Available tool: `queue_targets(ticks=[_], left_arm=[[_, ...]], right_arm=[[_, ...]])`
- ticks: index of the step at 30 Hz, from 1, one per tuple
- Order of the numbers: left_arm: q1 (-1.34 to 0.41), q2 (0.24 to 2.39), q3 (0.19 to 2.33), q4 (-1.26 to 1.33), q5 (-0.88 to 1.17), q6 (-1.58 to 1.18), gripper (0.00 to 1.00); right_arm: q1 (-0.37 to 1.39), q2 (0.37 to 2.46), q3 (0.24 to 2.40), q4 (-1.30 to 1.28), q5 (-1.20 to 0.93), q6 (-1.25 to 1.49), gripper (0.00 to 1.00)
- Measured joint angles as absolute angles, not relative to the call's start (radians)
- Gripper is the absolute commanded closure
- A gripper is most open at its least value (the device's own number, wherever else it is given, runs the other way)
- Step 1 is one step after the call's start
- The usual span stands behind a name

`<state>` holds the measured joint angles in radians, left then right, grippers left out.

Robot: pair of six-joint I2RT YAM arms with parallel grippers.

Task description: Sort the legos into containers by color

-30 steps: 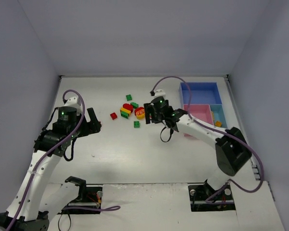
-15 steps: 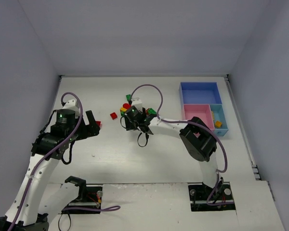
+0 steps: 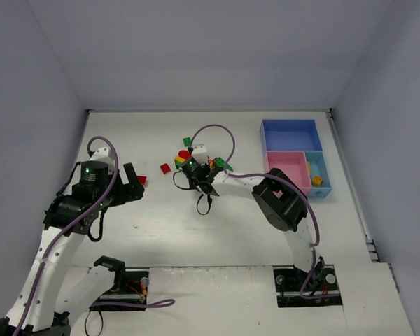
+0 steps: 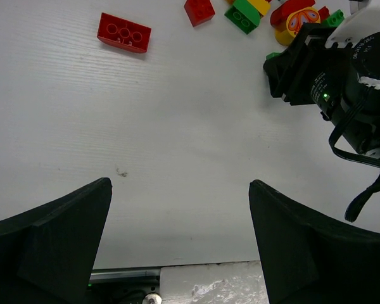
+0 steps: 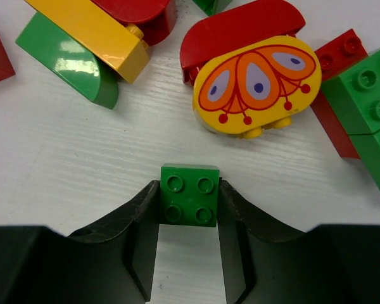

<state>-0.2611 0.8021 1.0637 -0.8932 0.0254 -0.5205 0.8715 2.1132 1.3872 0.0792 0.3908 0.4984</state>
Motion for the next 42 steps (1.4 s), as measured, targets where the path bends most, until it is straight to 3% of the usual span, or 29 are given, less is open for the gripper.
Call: queue_targets(ticks=[1, 8, 17, 25, 28, 32, 35, 38, 42], left_arm=[[-0.261, 0.805, 1.063, -0.893, 0.025, -0.521, 0.18], [-0.261, 0.835, 1.064, -0.879, 0.027, -0.52, 0.17], [-0.261, 0.913, 1.066, -0.837, 0.038, -0.519, 0.17], [-0.261, 0.954, 1.083, -0.803, 0.065, -0.519, 0.17], [-0.261, 0.96, 1.087, -0.798, 0.074, -0.519, 0.17], [-0.261, 0.965, 1.087, -0.795, 0.08, -0.52, 0.17], [-0.261, 0.966, 1.087, -0.795, 0.08, -0.52, 0.17], [-0.261, 0.966, 1.087, -0.795, 0.08, -0.52, 0.17], [-0.261, 0.966, 1.087, -0.796, 0.08, -0.52, 0.17]], right_arm=[[0.87, 2.11, 1.382, 0.082, 0.395, 0.493, 1.0], [0.814, 1.901, 1.185, 0.07, 0.402, 0.435, 1.0], [0.491, 1.419, 0.963, 0.062, 0.38, 0.379, 0.93], [0.254, 1.352, 0.814, 0.007, 0.298, 0.372, 0.91], [0.199, 1.353, 0.791, -0.005, 0.265, 0.373, 0.85], [0.135, 1.368, 0.785, -0.008, 0.225, 0.369, 0.57], [0.131, 1.381, 0.786, -0.009, 0.187, 0.361, 0.43], [0.144, 1.382, 0.797, -0.012, 0.149, 0.342, 0.38], [0.19, 1.382, 0.857, -0.011, 0.133, 0.307, 0.38]])
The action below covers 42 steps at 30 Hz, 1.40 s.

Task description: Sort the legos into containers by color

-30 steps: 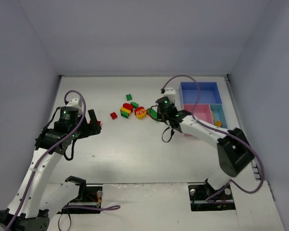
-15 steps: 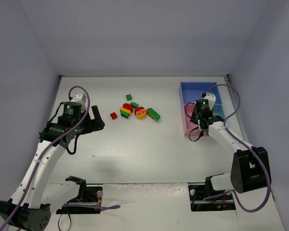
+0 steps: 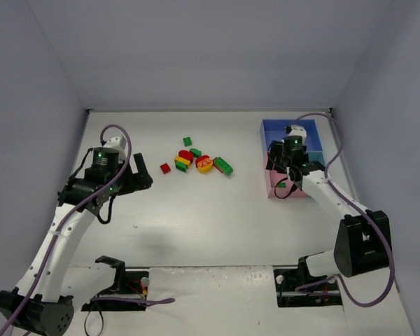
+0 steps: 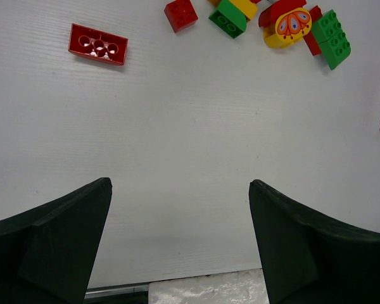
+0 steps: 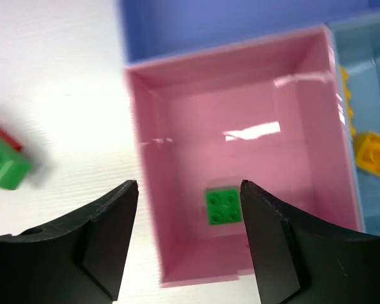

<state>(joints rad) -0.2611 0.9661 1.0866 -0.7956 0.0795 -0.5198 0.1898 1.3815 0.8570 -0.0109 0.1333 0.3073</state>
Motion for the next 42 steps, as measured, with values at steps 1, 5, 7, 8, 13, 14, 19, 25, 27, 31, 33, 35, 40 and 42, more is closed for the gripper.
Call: queue_targets(ticks=[1, 5, 7, 8, 13, 14, 19, 25, 27, 31, 33, 35, 40, 42], left_arm=[[-0.261, 0.966, 1.087, -0.796, 0.079, -0.52, 0.17], [-0.261, 0.965, 1.087, -0.796, 0.075, -0.519, 0.17], [-0.261, 0.963, 1.087, -0.797, 0.073, -0.519, 0.17], [-0.261, 0.961, 1.087, -0.797, 0.07, -0.519, 0.17], [-0.261, 0.949, 1.087, -0.811, 0.059, -0.517, 0.17], [-0.261, 0.944, 1.087, -0.815, 0.056, -0.516, 0.17], [-0.261, 0.914, 1.087, -0.836, 0.044, -0.508, 0.17], [-0.261, 0.894, 1.087, -0.858, 0.035, -0.508, 0.17], [-0.261, 0.891, 1.087, -0.868, 0.031, -0.508, 0.17], [-0.261, 0.88, 1.087, -0.887, 0.025, -0.508, 0.17], [-0.261, 0.874, 1.087, -0.892, 0.025, -0.508, 0.17], [-0.261, 0.87, 1.087, -0.895, 0.025, -0.507, 0.17], [-0.261, 0.868, 1.086, -0.897, 0.025, -0.507, 0.17], [-0.261, 0.868, 1.085, -0.897, 0.025, -0.507, 0.17]], right_arm=[[0.211, 1.382, 0.877, -0.009, 0.13, 0.292, 0.39], [0.32, 1.392, 0.967, 0.008, 0.048, 0.194, 0.41], [0.362, 1.425, 1.03, 0.031, -0.029, 0.136, 0.42], [0.381, 1.452, 1.067, 0.037, -0.074, 0.106, 0.43], [0.441, 1.647, 1.258, 0.064, -0.251, -0.013, 0.43], [0.449, 1.685, 1.29, 0.065, -0.275, -0.029, 0.43], [0.499, 1.884, 1.448, 0.059, -0.373, -0.081, 0.43], [0.552, 2.072, 1.586, 0.051, -0.417, -0.112, 0.45], [0.566, 2.121, 1.622, 0.049, -0.42, -0.117, 0.46], [0.583, 2.202, 1.67, 0.049, -0.416, -0.126, 0.48], [0.584, 2.228, 1.677, 0.049, -0.408, -0.131, 0.48], [0.583, 2.243, 1.678, 0.057, -0.395, -0.137, 0.5], [0.583, 2.246, 1.695, 0.057, -0.371, -0.154, 0.52], [0.583, 2.246, 1.699, 0.057, -0.363, -0.161, 0.52]])
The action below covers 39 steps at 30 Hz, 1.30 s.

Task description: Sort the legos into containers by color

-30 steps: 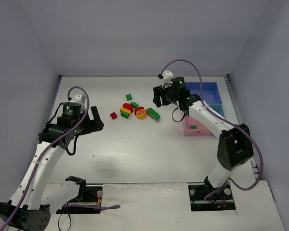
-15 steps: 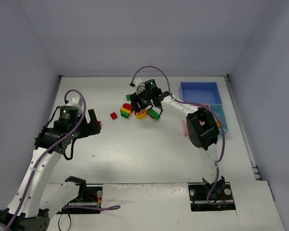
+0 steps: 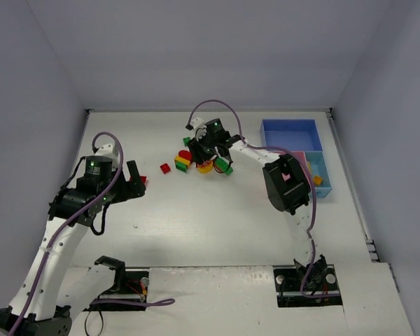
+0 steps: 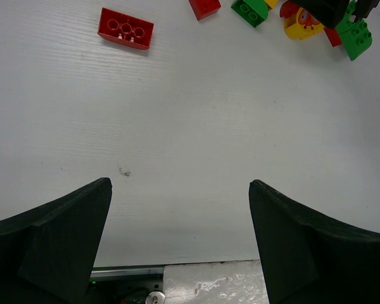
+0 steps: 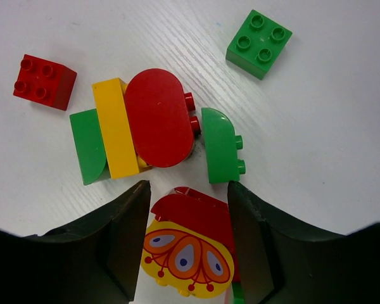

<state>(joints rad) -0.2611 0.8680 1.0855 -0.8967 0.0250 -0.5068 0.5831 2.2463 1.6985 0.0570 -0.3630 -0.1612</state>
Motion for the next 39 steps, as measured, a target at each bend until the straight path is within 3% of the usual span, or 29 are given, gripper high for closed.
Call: queue_targets(ticks=[16, 20, 24, 34, 39], left_arm=[[-0.261, 0.897, 1.082, -0.897, 0.025, -0.5, 0.17], [-0.261, 0.896, 1.082, -0.897, 0.012, -0.498, 0.17], [-0.261, 0.894, 1.082, -0.897, 0.001, -0.498, 0.17], [-0.261, 0.889, 1.082, -0.897, -0.001, -0.498, 0.17], [-0.261, 0.888, 1.082, -0.897, -0.001, -0.498, 0.17]], right_arm=[[0.583, 2.302, 1.789, 0.059, -0.326, -0.219, 0.56], [0.583, 2.323, 1.799, 0.072, -0.328, -0.223, 0.6], [0.583, 2.331, 1.809, 0.077, -0.329, -0.233, 0.72], [0.58, 2.339, 1.809, 0.061, -0.294, -0.233, 0.66], [0.574, 2.339, 1.797, 0.059, -0.279, -0.233, 0.71]])
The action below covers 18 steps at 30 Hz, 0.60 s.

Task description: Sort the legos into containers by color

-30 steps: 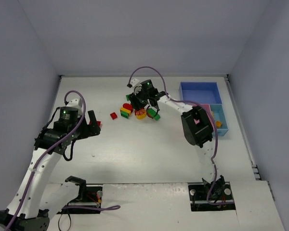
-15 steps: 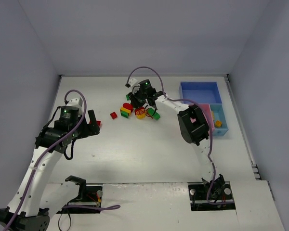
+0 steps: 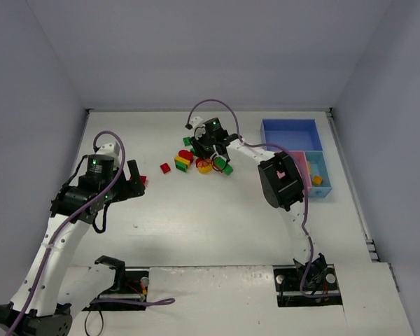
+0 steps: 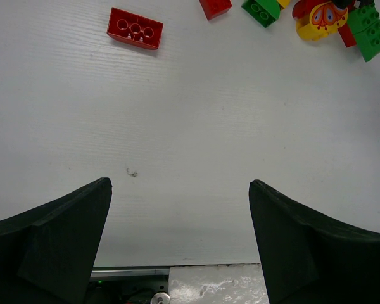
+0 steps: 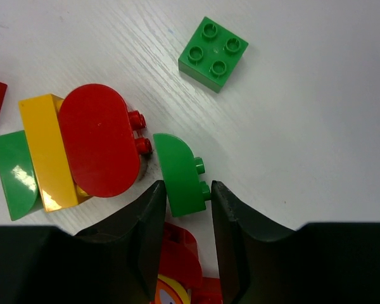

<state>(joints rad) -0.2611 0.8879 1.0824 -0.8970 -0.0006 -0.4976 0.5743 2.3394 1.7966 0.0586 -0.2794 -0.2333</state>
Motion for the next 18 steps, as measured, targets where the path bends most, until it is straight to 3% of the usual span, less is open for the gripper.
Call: queue_targets(ticks=[2, 7, 14, 18], left_arm=[[-0.261, 0.887, 1.082, -0.897, -0.001, -0.498, 0.17], [-0.261, 0.884, 1.082, -0.897, -0.001, -0.498, 0.17], [-0.261, 0.881, 1.082, -0.897, 0.0, -0.498, 0.17], [-0.261, 0.878, 1.082, -0.895, 0.0, -0.498, 0.18]], right_arm=[[0.57, 2.339, 1.79, 0.056, -0.277, -0.234, 0.74], [0.57, 2.339, 1.787, 0.058, -0.277, -0.233, 1.0], [0.566, 2.287, 1.711, 0.081, -0.249, -0.209, 1.0], [0.558, 2.149, 1.573, 0.101, -0.17, -0.186, 1.0]])
